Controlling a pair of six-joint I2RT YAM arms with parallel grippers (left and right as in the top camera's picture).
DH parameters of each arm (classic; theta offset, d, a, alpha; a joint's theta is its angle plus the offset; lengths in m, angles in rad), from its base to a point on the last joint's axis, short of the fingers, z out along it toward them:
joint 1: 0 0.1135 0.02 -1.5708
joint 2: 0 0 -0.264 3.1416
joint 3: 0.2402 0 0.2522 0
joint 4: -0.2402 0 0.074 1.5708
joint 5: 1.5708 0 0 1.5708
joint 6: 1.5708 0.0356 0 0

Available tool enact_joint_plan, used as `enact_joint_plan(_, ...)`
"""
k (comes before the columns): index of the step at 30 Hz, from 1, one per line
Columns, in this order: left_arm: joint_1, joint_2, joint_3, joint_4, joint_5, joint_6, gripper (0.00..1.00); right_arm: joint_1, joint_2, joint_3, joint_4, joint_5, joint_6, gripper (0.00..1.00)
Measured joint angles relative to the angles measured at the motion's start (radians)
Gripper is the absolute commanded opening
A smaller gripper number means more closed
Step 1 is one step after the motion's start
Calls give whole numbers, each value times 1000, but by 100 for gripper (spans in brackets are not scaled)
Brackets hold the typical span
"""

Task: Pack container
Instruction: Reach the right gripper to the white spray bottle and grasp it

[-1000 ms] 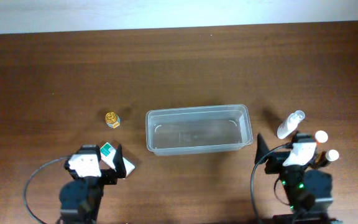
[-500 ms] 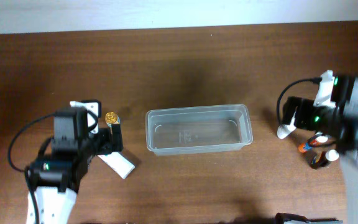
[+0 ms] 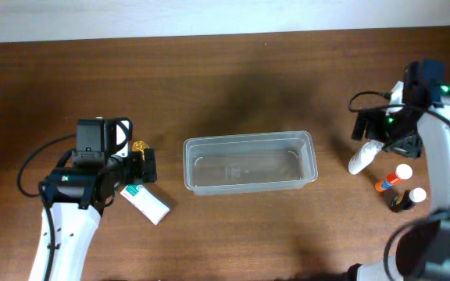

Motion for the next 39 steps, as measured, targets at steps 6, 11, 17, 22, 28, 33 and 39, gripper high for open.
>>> enact_joint_plan(6,0,0,0,0,0,0,99,-1,92,0,0,-4,8,65)
enact_joint_plan(11,0,0,0,0,0,0,99,-1,99,0,-1,-4,8,55)
enact_joint_plan(17,0,0,0,4,0,0,99,-1,99,0,-1,-4,8,36)
enact_joint_plan(22,0,0,0,4,0,0,99,-1,99,0,-1,-4,8,26)
enact_joint_plan(28,0,0,0,4,0,0,99,-2,99,0,-1,-3,8,13)
enact_joint_plan(33,0,0,0,4,0,0,99,-2,99,3,-4,-4,8,9)
enact_joint_plan(39,0,0,0,4,0,0,99,-2,99,26,-15,-4,8,9)
